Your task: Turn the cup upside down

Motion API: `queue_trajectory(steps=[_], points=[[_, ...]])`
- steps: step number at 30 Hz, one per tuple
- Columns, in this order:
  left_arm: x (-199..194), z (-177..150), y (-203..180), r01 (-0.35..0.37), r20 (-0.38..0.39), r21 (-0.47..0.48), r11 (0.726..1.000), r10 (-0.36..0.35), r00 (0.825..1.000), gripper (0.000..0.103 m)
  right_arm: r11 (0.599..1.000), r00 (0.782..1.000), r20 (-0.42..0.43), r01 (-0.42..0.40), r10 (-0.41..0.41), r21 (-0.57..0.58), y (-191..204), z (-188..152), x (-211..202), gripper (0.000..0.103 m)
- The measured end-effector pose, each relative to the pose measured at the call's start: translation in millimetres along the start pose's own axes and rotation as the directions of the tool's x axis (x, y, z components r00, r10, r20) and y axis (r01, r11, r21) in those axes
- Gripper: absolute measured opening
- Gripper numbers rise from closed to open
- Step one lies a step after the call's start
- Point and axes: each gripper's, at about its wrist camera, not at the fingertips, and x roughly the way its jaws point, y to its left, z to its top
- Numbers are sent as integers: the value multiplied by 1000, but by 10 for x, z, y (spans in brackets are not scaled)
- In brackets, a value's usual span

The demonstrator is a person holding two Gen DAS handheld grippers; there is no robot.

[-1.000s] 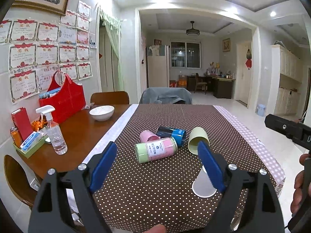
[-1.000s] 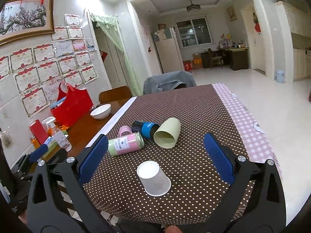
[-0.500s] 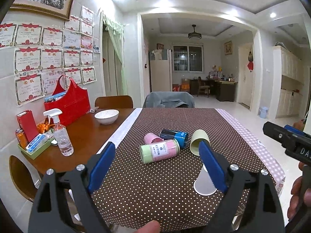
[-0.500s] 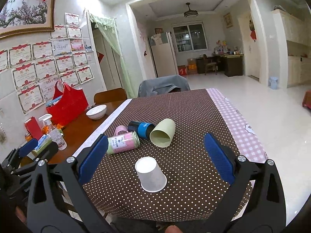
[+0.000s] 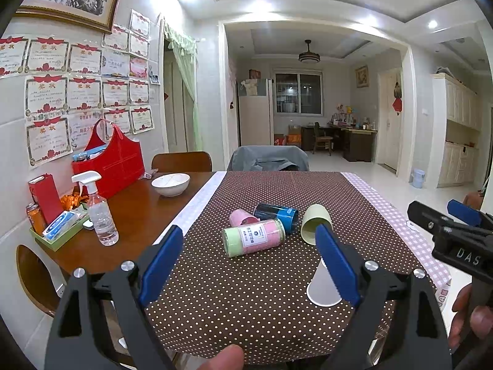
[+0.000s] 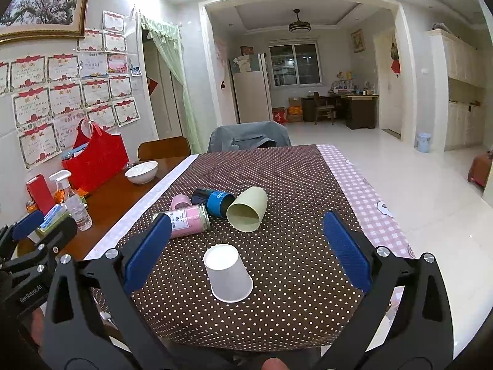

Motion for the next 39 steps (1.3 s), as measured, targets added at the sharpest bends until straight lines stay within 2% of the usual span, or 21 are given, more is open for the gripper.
queue_trajectory(steps=[28, 34, 39], points=[[-36, 24, 32, -6, -1, -7, 1000, 6, 1000, 86, 999, 1000, 0, 10, -10, -42, 126, -36, 4, 97], [-52, 18, 49, 2, 28, -5, 1000, -2, 1000, 87, 999, 1000, -7, 10, -10, -39, 121, -59, 25, 97], [-27, 16, 52, -18, 25, -7, 1000, 18, 1000, 87, 1000, 1000, -11, 7, -7, -30, 94, -68, 47, 97]])
